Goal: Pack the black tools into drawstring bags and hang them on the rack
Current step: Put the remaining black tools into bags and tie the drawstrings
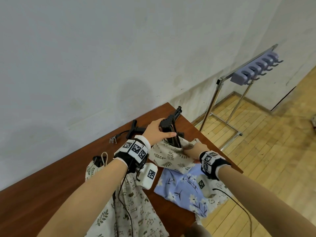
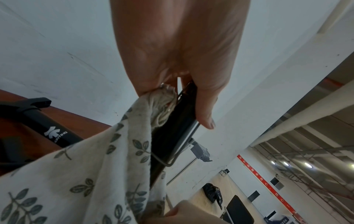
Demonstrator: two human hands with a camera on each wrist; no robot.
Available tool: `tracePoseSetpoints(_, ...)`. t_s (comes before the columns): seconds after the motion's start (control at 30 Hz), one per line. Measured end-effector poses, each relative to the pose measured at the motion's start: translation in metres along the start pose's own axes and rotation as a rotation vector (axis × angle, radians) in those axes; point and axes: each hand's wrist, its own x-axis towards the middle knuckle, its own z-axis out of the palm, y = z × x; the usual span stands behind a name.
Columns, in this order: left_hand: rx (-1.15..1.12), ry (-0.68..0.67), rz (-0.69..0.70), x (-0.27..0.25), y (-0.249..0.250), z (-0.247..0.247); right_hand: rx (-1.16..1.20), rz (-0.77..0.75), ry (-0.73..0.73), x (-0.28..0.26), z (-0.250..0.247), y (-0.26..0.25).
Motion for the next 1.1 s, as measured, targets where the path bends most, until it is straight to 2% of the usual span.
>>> tracePoseSetpoints(0.1, -0.006, 0.014, -0.025, 0.003, 0.004, -0.001, 0.072, 0.024, 0.001, 0.003, -0.008, -0.01)
tracePoseSetpoints(0.2, -0.006, 0.056, -0.094, 0.007, 0.004, -0.011, 0.348, -0.034, 0.083, -0.001, -0.03, -0.013)
tracePoseSetpoints(0.27, 0.008, 0.074, -0.12, 0.008, 0.002, -0.015, 0.561, -0.04, 0.058, -0.004, -0.046, -0.007)
tracePoseSetpoints(0.3, 0.011, 0.073, -0.124, 0.008, 0.001, -0.015, 0.593, -0.056, 0.039, -0.006, -0.051, -0.006)
tracePoseSetpoints(0.37, 0.014, 0.061, -0.12, 0.007, 0.003, -0.011, 0.484, -0.129, 0.036, -0.01, -0.052, -0.006)
tracePoseSetpoints(0.5, 0.053, 0.02, -0.081, 0.007, 0.011, 0.001, 0.272, -0.319, 0.16, -0.014, -0.035, -0.021)
tracePoseSetpoints(0.57, 0.072, 0.0, -0.07, 0.007, 0.013, 0.006, 0.173, -0.355, 0.158, -0.01, -0.023, -0.031)
tracePoseSetpoints(0.63, 0.076, 0.006, -0.067, 0.007, 0.012, 0.007, 0.021, -0.329, 0.124, -0.004, -0.016, -0.038)
tracePoseSetpoints(0.77, 0.041, 0.021, -0.084, 0.003, 0.008, 0.002, -0.313, -0.227, -0.116, -0.001, -0.01, -0.031)
tracePoseSetpoints(0.8, 0.046, 0.008, -0.08, 0.002, 0.008, 0.002, -0.399, -0.224, -0.13, -0.003, -0.009, -0.028)
tracePoseSetpoints(1.0, 0.094, -0.02, -0.084, 0.003, 0.009, 0.002, -0.844, -0.348, 0.062, -0.021, -0.025, -0.038)
tracePoseSetpoints(1.1, 0.09, -0.021, -0.102, 0.006, 0.01, -0.002, -0.999, -0.28, 0.099, -0.027, -0.049, -0.043)
